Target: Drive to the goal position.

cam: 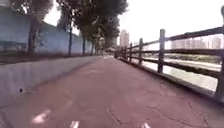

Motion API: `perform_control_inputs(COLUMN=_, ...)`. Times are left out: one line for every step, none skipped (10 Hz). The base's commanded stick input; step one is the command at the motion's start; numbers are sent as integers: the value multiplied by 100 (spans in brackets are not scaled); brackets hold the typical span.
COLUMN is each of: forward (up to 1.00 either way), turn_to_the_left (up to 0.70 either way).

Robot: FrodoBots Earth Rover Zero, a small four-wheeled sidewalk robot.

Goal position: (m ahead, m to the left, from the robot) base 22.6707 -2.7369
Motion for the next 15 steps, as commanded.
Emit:
perform_control_inputs(forward=70, turn_to_the_left=0)
perform_control_inputs(forward=70, turn_to_the_left=0)
perform_control_inputs(forward=70, turn_to_the_left=0)
perform_control_inputs(forward=70, turn_to_the_left=0)
perform_control_inputs(forward=70, turn_to_the_left=0)
perform_control_inputs(forward=70, turn_to_the_left=0)
perform_control_inputs(forward=70, turn_to_the_left=0)
perform_control_inputs(forward=70, turn_to_the_left=0)
perform_control_inputs(forward=70, turn_to_the_left=0)
perform_control_inputs(forward=70, turn_to_the_left=0)
perform_control_inputs(forward=70, turn_to_the_left=0)
perform_control_inputs(forward=70, turn_to_the_left=0)
perform_control_inputs(forward=70, turn_to_the_left=0)
perform_control_inputs(forward=70, turn_to_the_left=0)
perform_control_inputs(forward=70, turn_to_the_left=0)
